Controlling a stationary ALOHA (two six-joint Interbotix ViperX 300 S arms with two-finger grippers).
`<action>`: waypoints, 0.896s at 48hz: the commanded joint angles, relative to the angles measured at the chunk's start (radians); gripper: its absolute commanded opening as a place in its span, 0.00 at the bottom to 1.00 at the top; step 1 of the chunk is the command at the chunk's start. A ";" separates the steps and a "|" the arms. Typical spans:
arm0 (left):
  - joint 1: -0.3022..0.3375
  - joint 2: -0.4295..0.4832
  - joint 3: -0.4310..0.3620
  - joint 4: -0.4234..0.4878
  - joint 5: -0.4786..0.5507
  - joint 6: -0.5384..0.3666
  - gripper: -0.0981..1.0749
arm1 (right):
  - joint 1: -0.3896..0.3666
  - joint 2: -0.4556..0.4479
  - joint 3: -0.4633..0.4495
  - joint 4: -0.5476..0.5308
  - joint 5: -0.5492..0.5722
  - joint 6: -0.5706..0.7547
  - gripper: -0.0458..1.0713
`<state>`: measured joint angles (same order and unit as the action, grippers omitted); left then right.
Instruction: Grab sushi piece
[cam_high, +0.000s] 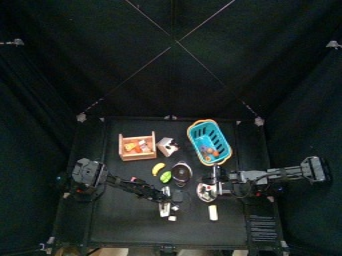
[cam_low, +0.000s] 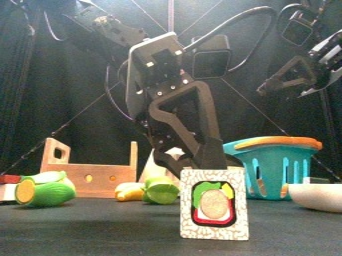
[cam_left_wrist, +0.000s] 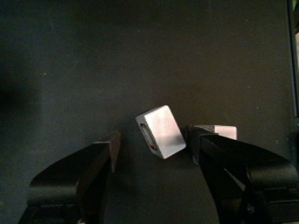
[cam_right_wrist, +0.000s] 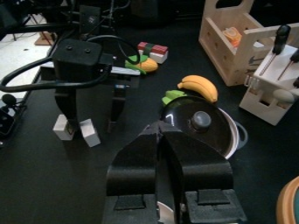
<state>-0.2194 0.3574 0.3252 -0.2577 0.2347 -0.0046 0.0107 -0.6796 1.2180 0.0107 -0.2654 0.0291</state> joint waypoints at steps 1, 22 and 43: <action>0.003 -0.006 -0.028 0.005 -0.003 0.002 0.88 | 0.002 -0.002 -0.009 0.002 -0.005 0.002 0.05; 0.008 -0.005 -0.023 0.026 0.017 0.002 0.66 | 0.002 -0.002 -0.009 0.002 -0.005 0.002 0.05; 0.028 -0.166 0.087 0.115 0.018 0.002 0.62 | 0.002 -0.002 0.000 0.002 -0.005 0.002 0.05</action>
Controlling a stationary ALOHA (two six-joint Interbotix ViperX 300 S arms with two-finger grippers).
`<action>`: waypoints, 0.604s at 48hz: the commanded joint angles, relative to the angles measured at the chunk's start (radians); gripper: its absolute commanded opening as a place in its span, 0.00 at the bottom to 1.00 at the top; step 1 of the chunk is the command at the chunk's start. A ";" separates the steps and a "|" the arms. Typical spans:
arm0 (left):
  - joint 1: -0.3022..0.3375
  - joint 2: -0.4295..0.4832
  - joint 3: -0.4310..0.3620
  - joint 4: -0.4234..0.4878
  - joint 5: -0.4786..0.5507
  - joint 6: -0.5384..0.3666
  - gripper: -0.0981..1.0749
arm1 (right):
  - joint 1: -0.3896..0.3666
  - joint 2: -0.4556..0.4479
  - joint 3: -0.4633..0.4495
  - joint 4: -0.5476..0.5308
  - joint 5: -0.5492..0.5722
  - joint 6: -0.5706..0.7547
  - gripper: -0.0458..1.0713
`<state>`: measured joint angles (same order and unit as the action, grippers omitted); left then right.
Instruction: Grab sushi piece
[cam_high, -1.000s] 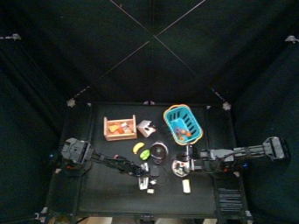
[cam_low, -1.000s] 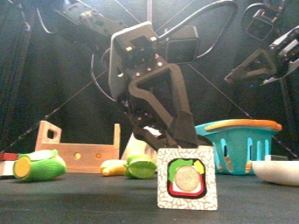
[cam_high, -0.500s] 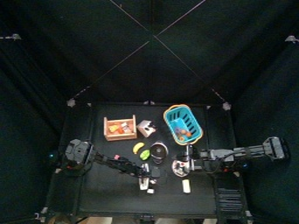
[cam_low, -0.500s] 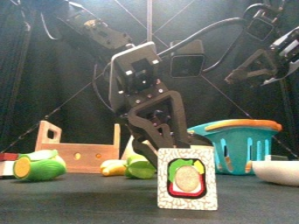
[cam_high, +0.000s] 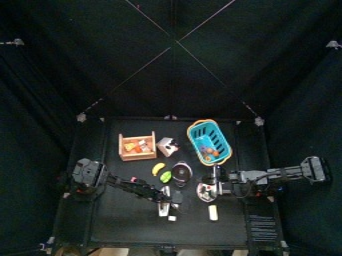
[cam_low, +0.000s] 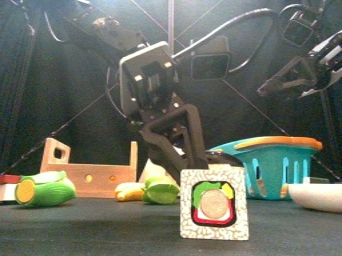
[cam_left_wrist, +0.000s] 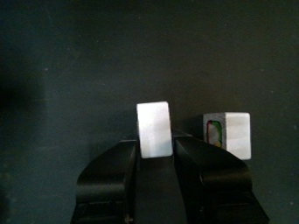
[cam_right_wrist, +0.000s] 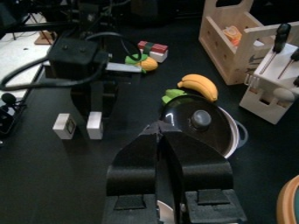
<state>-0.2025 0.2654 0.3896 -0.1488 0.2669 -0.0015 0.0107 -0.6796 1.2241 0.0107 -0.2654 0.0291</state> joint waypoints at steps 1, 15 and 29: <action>0.012 -0.084 0.034 0.006 -0.018 -0.002 0.62 | 0.002 -0.002 -0.006 0.003 -0.005 0.002 0.05; 0.038 -0.147 0.164 0.000 -0.132 -0.002 0.62 | 0.002 -0.002 -0.003 0.003 -0.005 0.002 0.05; 0.046 -0.163 0.184 0.000 -0.158 0.000 0.62 | 0.002 -0.002 -0.005 0.003 -0.005 0.002 0.05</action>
<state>-0.1595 0.1289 0.5798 -0.1488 0.1166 -0.0031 0.0107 -0.6796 1.2318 0.0123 -0.2654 0.0291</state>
